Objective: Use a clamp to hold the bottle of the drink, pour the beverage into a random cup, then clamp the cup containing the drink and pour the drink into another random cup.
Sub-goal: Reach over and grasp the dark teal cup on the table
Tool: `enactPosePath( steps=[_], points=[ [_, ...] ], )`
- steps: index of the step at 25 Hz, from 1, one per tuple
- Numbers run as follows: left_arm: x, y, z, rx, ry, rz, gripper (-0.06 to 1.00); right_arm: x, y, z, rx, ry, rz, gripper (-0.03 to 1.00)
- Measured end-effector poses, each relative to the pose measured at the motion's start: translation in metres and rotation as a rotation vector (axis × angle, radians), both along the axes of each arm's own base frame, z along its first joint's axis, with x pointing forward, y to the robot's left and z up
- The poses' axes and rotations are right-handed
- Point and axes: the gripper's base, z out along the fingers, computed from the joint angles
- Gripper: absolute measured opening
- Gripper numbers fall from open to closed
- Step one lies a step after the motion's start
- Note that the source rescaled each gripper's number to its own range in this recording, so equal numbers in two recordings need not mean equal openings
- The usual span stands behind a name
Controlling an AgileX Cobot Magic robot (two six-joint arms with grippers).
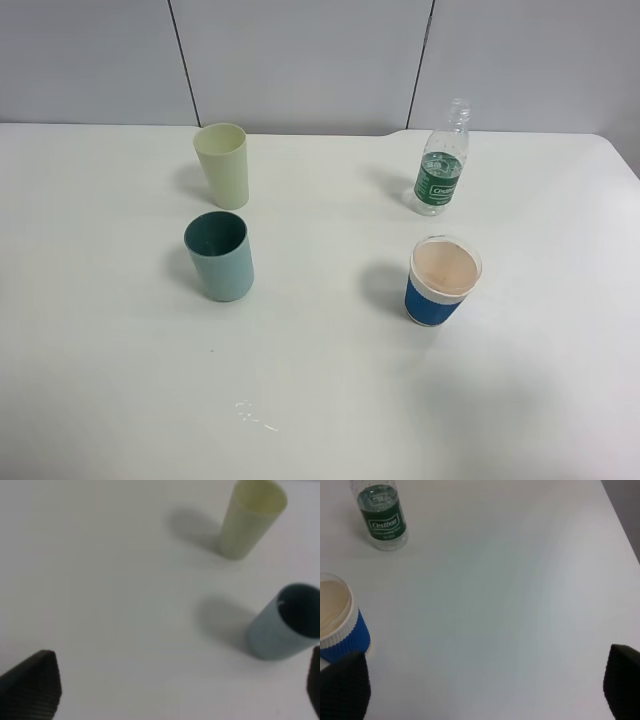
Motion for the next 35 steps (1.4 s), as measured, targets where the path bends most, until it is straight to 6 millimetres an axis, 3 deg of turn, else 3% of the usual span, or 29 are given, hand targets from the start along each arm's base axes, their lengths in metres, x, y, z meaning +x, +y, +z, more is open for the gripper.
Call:
enactPosePath(
  steps=[9,12,15,20,35],
  points=[
    [0.041,-0.007,-0.021,-0.03,0.159,-0.127,1.0,0.0,0.0,0.0,0.0,0.0,0.0,0.85],
    [0.048,-0.003,-0.025,0.072,0.163,-0.163,1.0,0.0,0.0,0.0,0.0,0.0,0.0,0.85],
    [0.051,0.002,-0.024,0.171,0.129,-0.161,1.0,0.0,0.0,0.0,0.0,0.0,0.0,0.85],
    [0.058,0.004,-0.027,0.177,0.017,-0.112,1.0,0.0,0.0,0.0,0.0,0.0,0.0,0.85],
    [0.052,-0.037,-0.073,0.161,-0.235,-0.291,1.0,0.0,0.0,0.0,0.0,0.0,0.0,0.85]
  ],
)
